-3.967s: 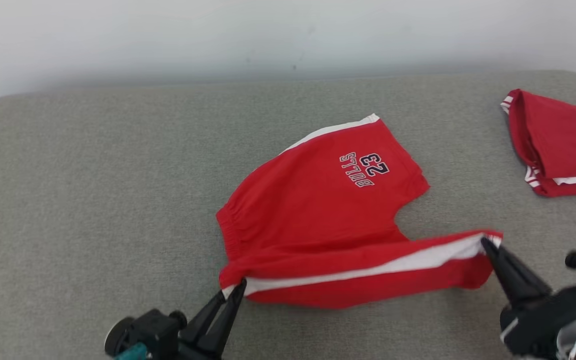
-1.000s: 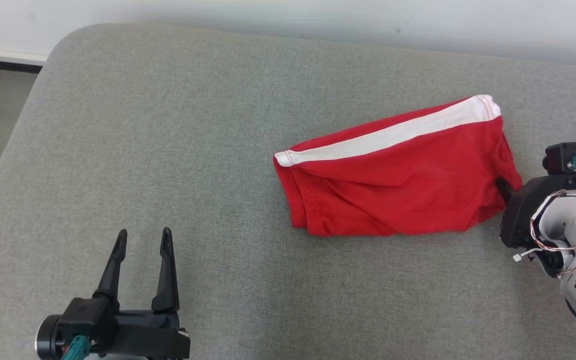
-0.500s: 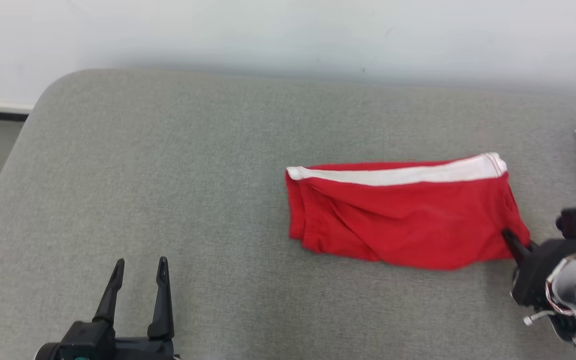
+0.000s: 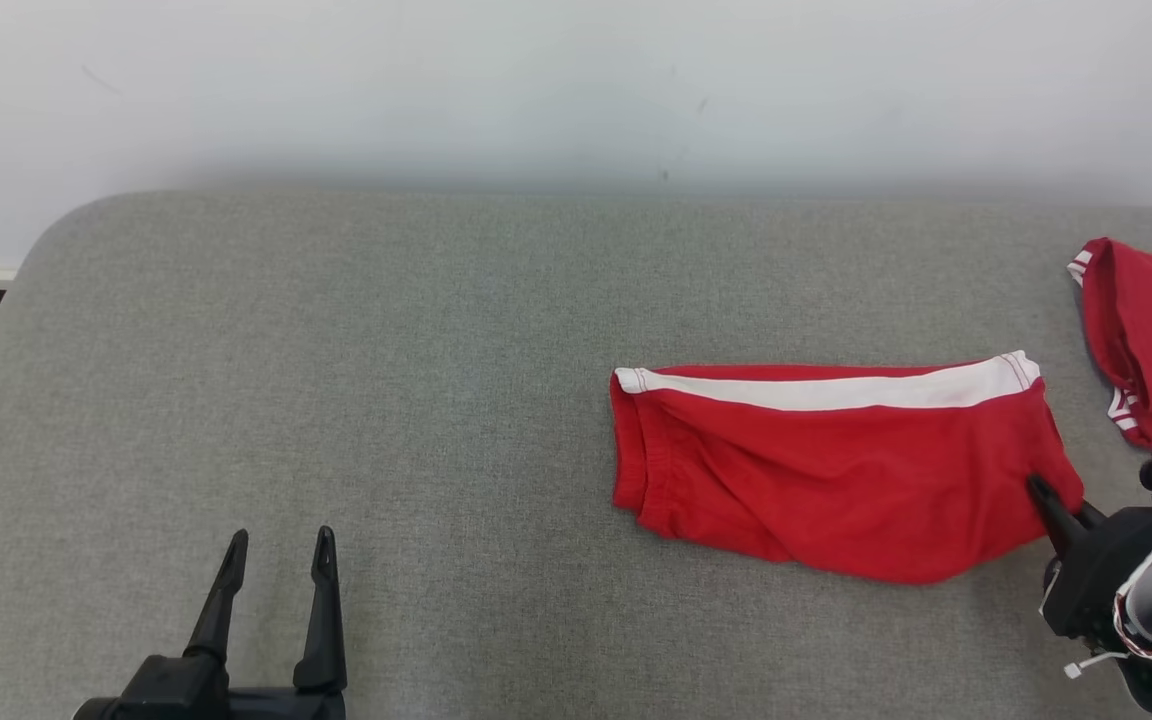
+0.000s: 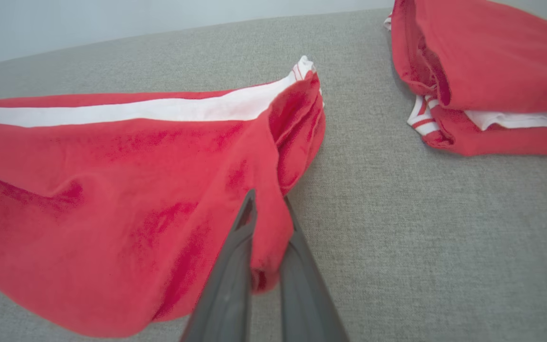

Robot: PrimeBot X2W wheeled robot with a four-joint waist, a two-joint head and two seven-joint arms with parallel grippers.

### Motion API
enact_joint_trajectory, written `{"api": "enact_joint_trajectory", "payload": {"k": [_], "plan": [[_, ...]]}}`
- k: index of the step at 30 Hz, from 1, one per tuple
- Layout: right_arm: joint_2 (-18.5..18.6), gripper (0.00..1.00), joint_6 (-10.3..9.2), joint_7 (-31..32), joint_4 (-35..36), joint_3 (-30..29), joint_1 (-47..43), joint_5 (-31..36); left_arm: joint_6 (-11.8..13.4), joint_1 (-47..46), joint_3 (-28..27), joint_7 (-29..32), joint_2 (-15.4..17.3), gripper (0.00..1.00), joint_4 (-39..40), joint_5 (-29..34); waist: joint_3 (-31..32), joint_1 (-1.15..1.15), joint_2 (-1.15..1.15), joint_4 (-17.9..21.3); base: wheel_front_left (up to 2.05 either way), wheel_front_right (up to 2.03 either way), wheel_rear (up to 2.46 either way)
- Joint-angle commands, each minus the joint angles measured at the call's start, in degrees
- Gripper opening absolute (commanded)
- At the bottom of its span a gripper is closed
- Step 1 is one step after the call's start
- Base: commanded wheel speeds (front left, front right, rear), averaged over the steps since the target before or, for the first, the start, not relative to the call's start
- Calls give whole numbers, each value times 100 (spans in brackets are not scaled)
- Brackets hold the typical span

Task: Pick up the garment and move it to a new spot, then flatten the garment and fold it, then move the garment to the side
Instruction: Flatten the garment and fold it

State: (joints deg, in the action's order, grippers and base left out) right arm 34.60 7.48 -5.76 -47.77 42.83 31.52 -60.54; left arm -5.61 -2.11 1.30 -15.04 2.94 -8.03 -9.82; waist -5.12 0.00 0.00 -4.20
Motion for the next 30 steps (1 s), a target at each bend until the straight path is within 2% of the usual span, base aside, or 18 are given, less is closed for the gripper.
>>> {"api": "enact_joint_trajectory", "payload": {"k": [1, 6, 12, 19, 30], "plan": [[-24, 0, 0, -55, 32, -3, 37, 56, -6, 99, 2, -17, -7, 100, 12, 11, 35, 0, 0, 7, 0, 0, 0], [-111, 0, 0, -198, 488, -30, 57, 305, 28, 165, -21, -17, -7, 100, 25, -38, 179, 0, 0, -4, 0, 0, 0], [-319, 0, 0, -93, 1073, -56, 13, 602, 19, 179, 12, -17, -7, 100, 5, -71, 262, 0, 0, -84, 0, 0, 0], [-731, 0, 0, 184, 1556, -192, -122, 986, 32, 43, 90, -17, -8, 100, -16, -162, 231, 0, 0, -321, 0, 0, 0], [-1474, 0, 0, 516, 1834, -539, -315, 1528, 92, -72, 256, -17, -7, 100, -47, -246, 66, 0, 0, -693, 0, 0, 0]]}}
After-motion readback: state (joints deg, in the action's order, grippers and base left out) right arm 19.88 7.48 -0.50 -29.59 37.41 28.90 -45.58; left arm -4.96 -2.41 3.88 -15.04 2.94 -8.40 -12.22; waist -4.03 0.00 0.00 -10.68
